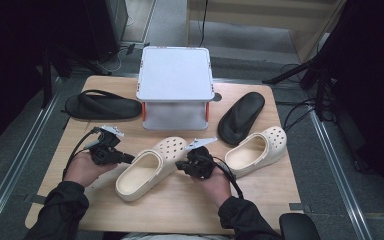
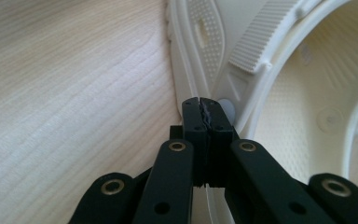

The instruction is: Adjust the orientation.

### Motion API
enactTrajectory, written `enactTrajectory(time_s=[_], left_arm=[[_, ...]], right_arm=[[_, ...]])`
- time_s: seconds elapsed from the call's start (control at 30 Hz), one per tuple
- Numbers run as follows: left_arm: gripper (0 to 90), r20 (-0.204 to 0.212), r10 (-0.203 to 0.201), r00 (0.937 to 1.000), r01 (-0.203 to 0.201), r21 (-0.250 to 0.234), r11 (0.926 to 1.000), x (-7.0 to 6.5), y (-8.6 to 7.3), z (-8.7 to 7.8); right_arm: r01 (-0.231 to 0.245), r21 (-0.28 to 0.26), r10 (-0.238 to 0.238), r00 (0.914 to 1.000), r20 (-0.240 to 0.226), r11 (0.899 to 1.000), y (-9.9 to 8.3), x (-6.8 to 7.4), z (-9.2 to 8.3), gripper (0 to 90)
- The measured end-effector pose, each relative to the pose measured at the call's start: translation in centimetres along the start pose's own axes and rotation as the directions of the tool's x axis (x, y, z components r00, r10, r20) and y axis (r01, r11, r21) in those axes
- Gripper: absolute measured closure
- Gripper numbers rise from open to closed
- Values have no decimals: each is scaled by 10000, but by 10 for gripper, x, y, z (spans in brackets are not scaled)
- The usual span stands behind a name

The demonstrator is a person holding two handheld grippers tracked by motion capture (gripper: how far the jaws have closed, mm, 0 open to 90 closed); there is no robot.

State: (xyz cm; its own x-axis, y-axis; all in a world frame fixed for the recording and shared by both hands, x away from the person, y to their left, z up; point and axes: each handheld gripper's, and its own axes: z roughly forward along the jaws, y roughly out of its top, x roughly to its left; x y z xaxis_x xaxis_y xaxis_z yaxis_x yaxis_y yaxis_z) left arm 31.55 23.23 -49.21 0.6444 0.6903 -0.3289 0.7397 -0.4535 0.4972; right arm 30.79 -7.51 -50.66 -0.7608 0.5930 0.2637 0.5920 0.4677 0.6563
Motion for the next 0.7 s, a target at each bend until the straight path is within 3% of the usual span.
enactTrajectory(time_s=[0.27,0.4,0.7], left_arm=[[900,-239,-148,9996,140,-333,9993,-15,-10,-2],[900,83,-511,9987,515,-694,9963,-20,-15,-4],[900,-507,-847,9951,801,-862,9930,-34,-17,-2]], right_arm=[[163,47,-162,9997,-176,9999,6,0,4,900],[101,30,-101,9997,-223,9999,8,-1,6,900],[109,59,-107,9997,-211,9999,20,-6,14,900]])
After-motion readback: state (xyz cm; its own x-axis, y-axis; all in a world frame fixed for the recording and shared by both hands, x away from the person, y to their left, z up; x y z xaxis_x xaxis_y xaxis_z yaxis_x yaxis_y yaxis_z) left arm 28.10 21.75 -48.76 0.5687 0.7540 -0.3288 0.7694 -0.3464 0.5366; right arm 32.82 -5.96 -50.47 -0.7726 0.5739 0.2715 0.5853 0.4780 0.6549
